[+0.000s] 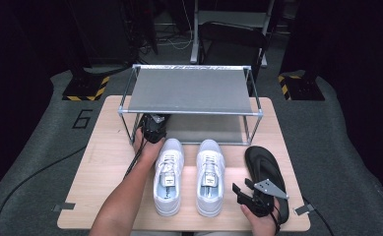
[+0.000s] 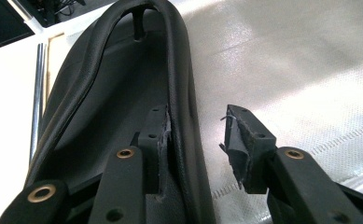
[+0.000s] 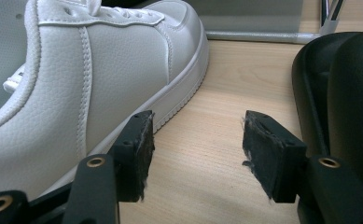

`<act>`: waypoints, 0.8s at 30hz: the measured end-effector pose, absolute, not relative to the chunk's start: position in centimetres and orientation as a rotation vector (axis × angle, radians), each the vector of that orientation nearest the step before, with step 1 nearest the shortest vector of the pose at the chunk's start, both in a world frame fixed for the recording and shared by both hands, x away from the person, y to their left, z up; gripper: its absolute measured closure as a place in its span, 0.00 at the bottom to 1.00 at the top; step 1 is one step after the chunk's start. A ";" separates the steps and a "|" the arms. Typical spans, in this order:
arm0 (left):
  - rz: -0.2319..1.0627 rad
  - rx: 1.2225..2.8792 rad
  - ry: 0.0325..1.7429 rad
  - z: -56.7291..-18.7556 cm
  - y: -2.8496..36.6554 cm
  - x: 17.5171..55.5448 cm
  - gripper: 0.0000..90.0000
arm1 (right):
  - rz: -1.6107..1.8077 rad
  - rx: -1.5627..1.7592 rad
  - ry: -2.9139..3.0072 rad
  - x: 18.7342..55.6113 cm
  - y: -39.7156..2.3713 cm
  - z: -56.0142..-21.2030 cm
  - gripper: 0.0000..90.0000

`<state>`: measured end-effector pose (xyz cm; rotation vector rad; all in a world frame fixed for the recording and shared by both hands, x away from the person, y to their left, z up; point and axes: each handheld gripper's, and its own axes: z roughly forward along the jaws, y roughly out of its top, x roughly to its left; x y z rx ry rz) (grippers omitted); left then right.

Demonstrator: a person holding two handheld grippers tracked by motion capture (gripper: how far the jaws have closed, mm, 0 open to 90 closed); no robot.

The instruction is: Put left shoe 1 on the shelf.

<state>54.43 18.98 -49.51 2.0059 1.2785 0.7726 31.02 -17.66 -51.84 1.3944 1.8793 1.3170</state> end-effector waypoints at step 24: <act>0.797 1.954 1.189 -48.2 20.5 49.9 0.57 | 1.304 1.379 1.874 31.0 -17.5 -51.6 0.48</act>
